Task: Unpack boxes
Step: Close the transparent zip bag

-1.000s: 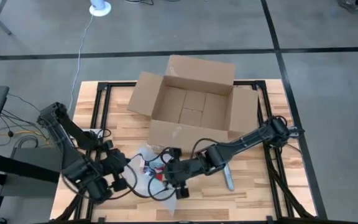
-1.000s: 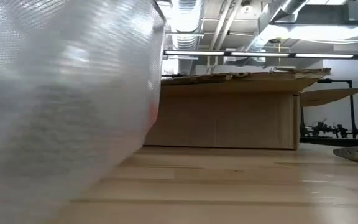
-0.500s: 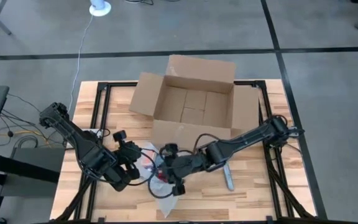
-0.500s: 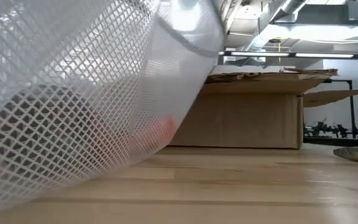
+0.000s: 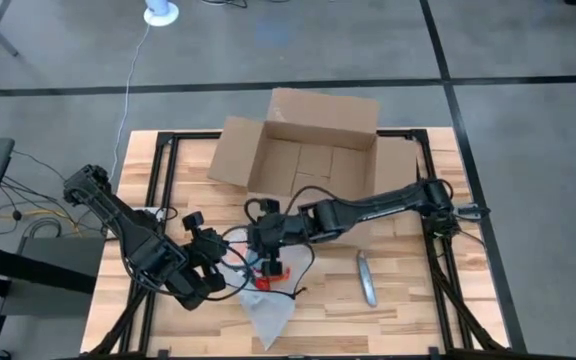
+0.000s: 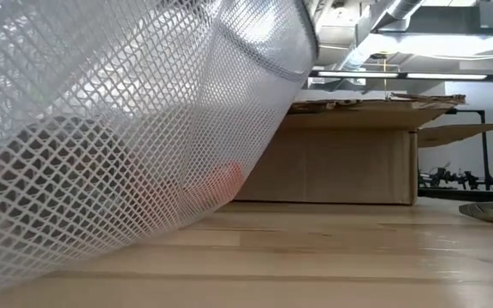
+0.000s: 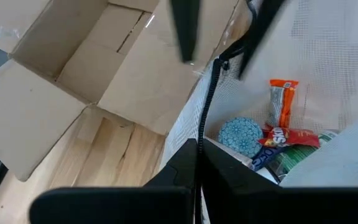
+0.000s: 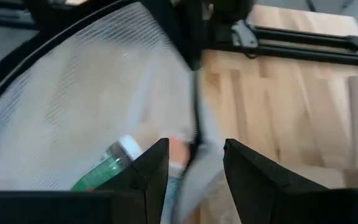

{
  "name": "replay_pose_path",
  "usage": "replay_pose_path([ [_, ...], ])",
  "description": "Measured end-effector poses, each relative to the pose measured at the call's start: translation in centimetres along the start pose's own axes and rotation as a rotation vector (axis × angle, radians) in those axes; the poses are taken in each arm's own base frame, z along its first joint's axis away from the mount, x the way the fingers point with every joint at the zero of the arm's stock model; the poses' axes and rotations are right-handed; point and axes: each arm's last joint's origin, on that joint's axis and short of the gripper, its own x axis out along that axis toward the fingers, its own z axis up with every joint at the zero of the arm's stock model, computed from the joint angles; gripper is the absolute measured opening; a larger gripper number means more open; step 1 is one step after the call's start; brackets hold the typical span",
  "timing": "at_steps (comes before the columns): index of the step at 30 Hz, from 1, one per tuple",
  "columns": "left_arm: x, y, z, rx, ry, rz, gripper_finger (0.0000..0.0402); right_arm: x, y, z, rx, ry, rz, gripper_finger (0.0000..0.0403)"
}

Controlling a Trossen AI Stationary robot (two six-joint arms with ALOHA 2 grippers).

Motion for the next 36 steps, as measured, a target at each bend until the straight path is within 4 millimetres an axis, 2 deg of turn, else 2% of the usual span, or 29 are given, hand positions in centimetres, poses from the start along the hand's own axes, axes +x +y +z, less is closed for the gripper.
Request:
replay_pose_path([
  [5,0.0,0.0,0.0,-0.001,0.002,-0.002,0.0000,1.3,-0.3,-0.7,-0.025,0.032,-0.017,0.0124],
  [7,0.0,-0.2,0.1,0.001,-0.006,-0.016,0.0000,1.4,-0.6,-0.7,-0.040,0.037,-0.025,0.0091],
  [9,-0.1,-0.5,0.3,0.006,-0.013,-0.056,0.0000,1.4,-1.1,-0.7,-0.037,0.041,-0.034,0.0035],
  [11,-0.4,-1.0,0.9,0.029,-0.020,-0.125,0.0000,1.5,-1.3,-0.8,-0.037,0.054,-0.036,0.0012],
  [15,-1.5,-1.7,2.7,0.023,-0.105,-0.258,0.0000,1.4,-1.7,-1.1,-0.023,0.088,-0.032,0.0002],
  [19,-2.2,-2.0,3.8,0.024,-0.177,-0.315,0.0000,1.5,-2.0,-1.3,-0.021,0.106,-0.034,0.0000],
  [22,-2.1,-1.9,3.5,0.088,-0.163,-0.299,0.0000,1.5,-2.0,-1.4,-0.022,0.114,-0.042,0.0000],
  [28,-1.6,-0.9,2.1,0.118,-0.028,-0.205,0.0003,1.4,-2.0,-1.9,-0.030,0.164,-0.058,0.0000],
  [31,-1.6,-0.5,1.7,0.087,0.021,-0.182,0.0023,1.4,-2.0,-2.2,-0.037,0.198,-0.057,0.0000],
  [36,-1.5,-0.4,2.0,0.085,0.034,-0.199,0.0086,1.3,-2.4,-2.7,-0.018,0.245,-0.064,0.0000],
])
